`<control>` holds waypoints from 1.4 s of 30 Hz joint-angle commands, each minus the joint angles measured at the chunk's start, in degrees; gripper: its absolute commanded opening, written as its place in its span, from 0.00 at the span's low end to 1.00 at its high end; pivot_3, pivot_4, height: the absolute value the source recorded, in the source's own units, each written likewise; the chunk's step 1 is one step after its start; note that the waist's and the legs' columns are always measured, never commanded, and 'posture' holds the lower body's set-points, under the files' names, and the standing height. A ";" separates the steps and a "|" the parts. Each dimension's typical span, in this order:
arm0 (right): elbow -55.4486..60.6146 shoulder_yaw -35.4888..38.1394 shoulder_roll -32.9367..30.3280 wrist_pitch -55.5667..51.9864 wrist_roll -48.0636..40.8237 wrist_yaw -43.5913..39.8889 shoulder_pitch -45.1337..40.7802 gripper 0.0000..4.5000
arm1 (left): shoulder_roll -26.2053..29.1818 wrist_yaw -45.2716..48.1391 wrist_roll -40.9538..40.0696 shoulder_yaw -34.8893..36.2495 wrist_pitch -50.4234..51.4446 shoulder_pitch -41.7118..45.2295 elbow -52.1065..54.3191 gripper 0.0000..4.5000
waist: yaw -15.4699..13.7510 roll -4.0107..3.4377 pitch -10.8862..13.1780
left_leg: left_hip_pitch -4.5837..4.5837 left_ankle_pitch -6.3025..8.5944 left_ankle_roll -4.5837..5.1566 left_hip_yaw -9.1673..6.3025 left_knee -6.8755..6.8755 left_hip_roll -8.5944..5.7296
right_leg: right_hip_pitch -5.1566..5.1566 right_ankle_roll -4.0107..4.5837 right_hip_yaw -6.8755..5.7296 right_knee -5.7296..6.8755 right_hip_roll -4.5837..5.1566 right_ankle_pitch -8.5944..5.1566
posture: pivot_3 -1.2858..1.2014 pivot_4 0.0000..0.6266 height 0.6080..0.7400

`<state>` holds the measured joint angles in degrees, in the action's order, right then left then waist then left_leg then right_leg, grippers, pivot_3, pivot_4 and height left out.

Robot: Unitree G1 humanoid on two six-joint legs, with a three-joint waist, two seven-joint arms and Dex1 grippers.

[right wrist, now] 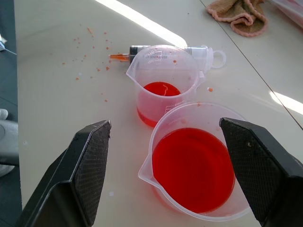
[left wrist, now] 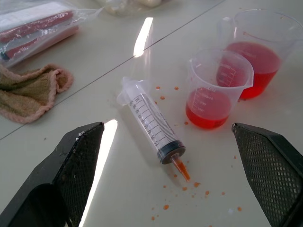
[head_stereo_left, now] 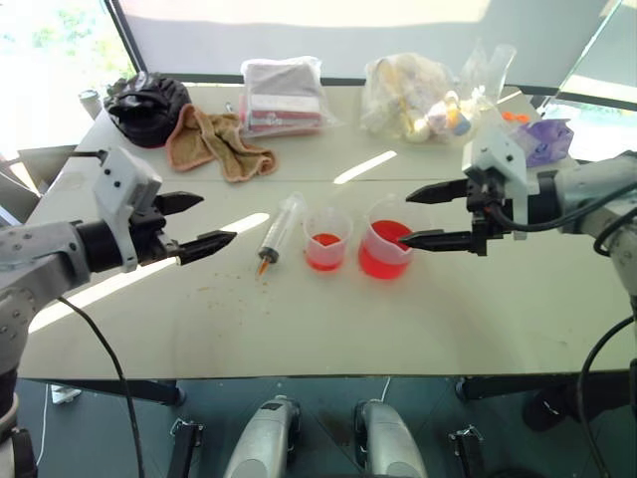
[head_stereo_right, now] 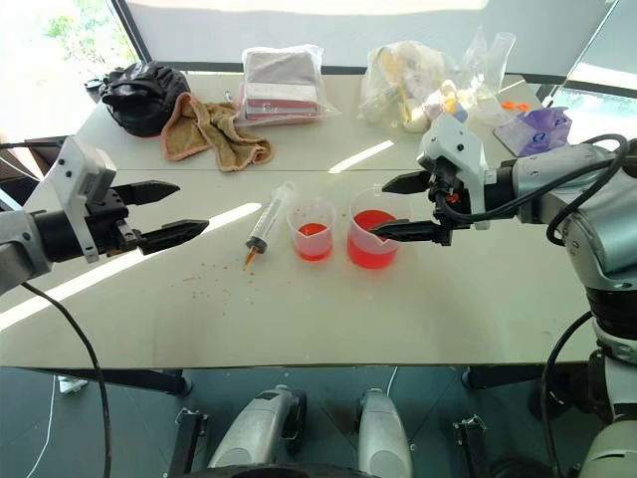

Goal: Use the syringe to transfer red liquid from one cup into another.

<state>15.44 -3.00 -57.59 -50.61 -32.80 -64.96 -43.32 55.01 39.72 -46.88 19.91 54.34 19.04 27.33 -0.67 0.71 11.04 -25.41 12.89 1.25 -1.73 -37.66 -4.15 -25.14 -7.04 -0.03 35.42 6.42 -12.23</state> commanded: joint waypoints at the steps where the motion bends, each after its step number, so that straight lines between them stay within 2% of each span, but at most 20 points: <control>1: 0.10 0.85 0.24 1.27 0.23 -0.16 -1.62 0.85 | 0.69 -0.77 -0.20 2.56 -0.60 0.05 1.69 0.99 | 0.00 0.00 0.00 | 0.00 0.00 0.00 0.00 0.00 0.00 | 0.00 0.00 0.00 0.00 0.00 0.00 | 0.52 0.24 1.00; 23: -2.78 -0.72 0.41 2.80 2.74 -1.84 -3.51 0.85 | 1.04 0.21 -0.66 2.05 -1.14 0.15 1.26 0.99 | 0.01 0.00 0.00 | 0.00 0.00 0.00 0.00 0.02 0.00 | -0.01 0.00 0.00 0.00 0.00 0.00 | 0.52 0.24 1.00; 30: -3.13 -1.26 0.84 3.23 3.85 -1.70 -3.63 0.85 | 1.26 -2.49 2.28 -1.57 -0.47 2.00 1.43 0.99 | -0.05 0.00 0.00 | 0.00 0.00 -0.01 0.00 0.03 0.00 | -0.01 0.00 0.00 0.00 -0.01 0.00 | 0.52 0.24 1.00; 34: -3.49 -1.70 1.17 3.46 4.69 -1.48 -4.08 0.85 | 0.91 -8.96 2.51 -9.46 10.69 12.48 -1.10 0.99 | -0.28 0.01 0.00 | 0.00 -0.01 0.02 -0.02 -0.02 -0.01 | 0.03 -0.06 -0.05 0.03 -0.03 0.03 | 0.52 0.24 1.00; 37: -3.60 -1.87 1.45 3.64 5.13 -1.34 -4.61 0.85 | -4.71 -13.74 0.69 -11.02 19.83 22.80 -7.05 0.99 | -0.11 0.01 0.00 | 0.04 -0.05 0.08 -0.02 -0.09 -0.03 | 0.12 -0.23 -0.06 0.03 -0.22 0.13 | 0.52 0.24 1.00; 39: -3.60 -1.78 1.57 3.53 5.27 -1.10 -4.91 0.85 | -10.16 -18.33 2.95 -11.94 27.43 31.33 -14.39 0.99 | -0.17 0.01 0.01 | 0.04 -0.06 0.09 -0.05 -0.13 0.00 | 0.14 -0.26 -0.08 0.06 -0.28 0.14 | 0.52 0.24 1.00; 42: -3.02 -0.99 1.36 2.99 5.04 -0.69 -4.53 0.85 | -17.99 -27.57 12.53 -14.55 36.54 44.35 -29.43 0.99 | -0.14 0.07 0.03 | 0.04 -0.07 0.11 -0.13 -0.26 0.01 | 0.19 -0.29 -0.11 0.18 -0.38 0.15 | 0.52 0.24 1.00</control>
<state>11.24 -5.81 -55.47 -47.78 -27.68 -65.83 -47.00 37.60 16.03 -38.71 5.84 87.12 60.17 2.59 -0.80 0.78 11.07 -25.38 12.81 1.37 -1.88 -37.96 -4.14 -24.93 -7.36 -0.15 35.59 6.00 -12.07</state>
